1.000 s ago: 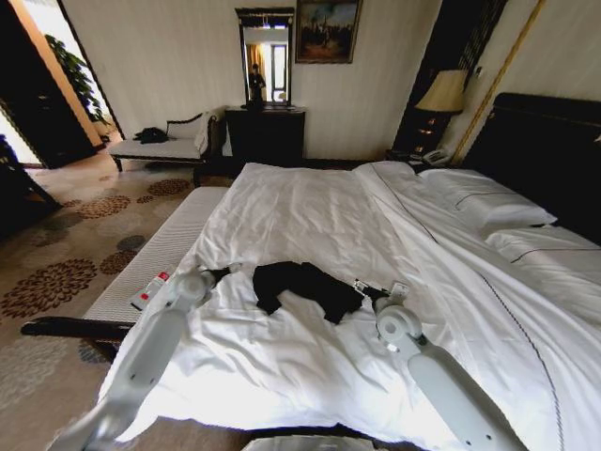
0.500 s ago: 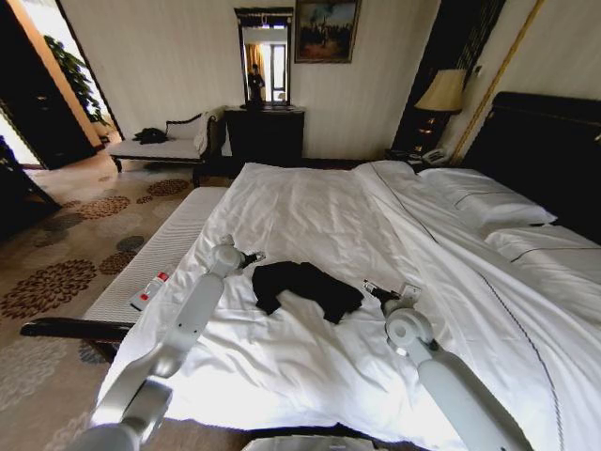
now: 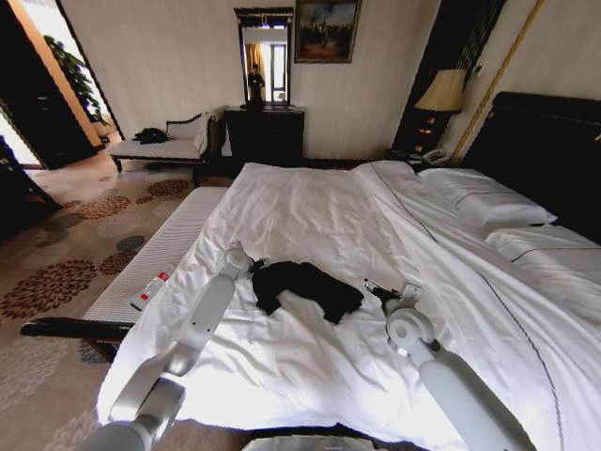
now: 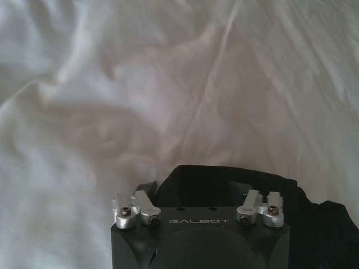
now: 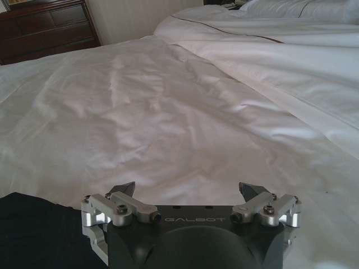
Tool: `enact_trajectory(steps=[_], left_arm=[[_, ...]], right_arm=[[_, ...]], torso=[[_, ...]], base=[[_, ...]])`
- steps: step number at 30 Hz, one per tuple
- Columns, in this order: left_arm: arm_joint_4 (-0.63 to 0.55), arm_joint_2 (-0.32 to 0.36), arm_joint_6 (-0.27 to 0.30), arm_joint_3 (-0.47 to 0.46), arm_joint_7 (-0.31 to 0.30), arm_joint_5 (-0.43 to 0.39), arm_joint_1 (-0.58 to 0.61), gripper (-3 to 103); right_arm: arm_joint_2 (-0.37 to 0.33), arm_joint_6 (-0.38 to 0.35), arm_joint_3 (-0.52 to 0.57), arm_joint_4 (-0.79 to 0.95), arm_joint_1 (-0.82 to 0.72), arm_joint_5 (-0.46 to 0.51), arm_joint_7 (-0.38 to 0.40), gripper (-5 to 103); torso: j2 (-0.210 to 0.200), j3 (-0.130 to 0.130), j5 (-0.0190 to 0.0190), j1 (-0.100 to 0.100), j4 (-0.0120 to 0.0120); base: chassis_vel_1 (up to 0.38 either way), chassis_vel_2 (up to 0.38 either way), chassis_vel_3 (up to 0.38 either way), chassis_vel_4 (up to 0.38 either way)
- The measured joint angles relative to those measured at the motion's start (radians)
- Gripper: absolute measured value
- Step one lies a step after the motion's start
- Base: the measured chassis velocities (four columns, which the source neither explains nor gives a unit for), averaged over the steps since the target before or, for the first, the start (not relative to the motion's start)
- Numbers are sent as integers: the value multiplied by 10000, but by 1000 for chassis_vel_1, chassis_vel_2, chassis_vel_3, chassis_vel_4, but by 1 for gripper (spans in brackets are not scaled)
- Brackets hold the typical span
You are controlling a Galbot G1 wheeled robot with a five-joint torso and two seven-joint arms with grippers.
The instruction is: Fold the clothes on the bed.
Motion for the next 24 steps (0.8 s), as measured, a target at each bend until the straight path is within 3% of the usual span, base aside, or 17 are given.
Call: enact_trajectory(steps=[2,8,10,17,24], left_arm=[[12,-15,-1,-1,5,1,-3,70],[29,39,-9,-15,79,-6,-28,43],[30,56,-12,-18,87,-9,-29,43],[4,163,-18,-100,207,-17,-73,10],[-863,694,-24,-110,419,-59,-30,2]], right_arm=[[-1,0,-1,0,-2,-2,0,100],[3,27,-7,-1,-45,-94,0,100],[5,32,-10,-7,-48,-111,1,100],[27,68,-56,-64,-45,-197,-3,100],[92,95,-69,-91,-71,-266,-5,100]], torso=[[0,0,0,0,0],[1,0,0,0,0],[0,0,0,0,0],[1,0,-1,0,0],[1,0,-1,1,-3]], base=[[0,0,0,0],[0,0,0,0],[0,0,0,0],[0,0,0,0],[0,0,0,0]])
